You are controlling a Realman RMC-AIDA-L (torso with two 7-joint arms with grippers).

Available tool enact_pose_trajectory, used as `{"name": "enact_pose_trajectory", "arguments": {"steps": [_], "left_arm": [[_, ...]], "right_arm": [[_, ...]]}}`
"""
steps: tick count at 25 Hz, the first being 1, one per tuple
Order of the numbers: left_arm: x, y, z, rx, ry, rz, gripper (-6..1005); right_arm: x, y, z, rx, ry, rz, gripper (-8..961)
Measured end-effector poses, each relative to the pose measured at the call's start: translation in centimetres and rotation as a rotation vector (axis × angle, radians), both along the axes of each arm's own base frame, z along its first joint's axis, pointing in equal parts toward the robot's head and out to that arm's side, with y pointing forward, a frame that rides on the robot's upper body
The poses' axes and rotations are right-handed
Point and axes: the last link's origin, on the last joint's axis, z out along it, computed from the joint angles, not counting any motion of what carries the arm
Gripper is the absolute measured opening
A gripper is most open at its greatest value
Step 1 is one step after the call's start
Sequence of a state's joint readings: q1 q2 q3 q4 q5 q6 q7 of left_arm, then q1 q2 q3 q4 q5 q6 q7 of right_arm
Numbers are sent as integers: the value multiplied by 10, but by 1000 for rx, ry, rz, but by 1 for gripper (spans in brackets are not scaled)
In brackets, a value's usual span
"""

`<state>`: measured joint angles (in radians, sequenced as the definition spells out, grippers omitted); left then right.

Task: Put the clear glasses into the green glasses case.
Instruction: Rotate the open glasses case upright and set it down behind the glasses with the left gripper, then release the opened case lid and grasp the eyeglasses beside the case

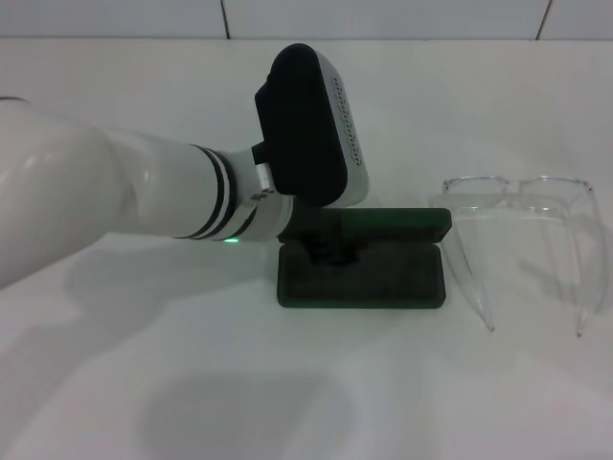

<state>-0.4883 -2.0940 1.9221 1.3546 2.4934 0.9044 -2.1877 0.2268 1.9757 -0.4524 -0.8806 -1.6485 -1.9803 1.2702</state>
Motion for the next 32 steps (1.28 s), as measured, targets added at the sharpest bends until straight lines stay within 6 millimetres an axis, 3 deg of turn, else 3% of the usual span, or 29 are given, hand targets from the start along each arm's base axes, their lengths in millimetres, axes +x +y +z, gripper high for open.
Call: {"name": "enact_pose_trajectory", "arguments": {"steps": [10,21,32], "left_arm": [[6,-4,5,-4,-4,-17,694],[9,-12,26,2,0,-11,692],[32,-35,68,3,-139,-37,690]], "right_arm": [[-1,1,-2,-13,2,1,721],[-1,2,-2,-18,4,-8,715],[4,6,0,-55,-30,-66,708]]}}
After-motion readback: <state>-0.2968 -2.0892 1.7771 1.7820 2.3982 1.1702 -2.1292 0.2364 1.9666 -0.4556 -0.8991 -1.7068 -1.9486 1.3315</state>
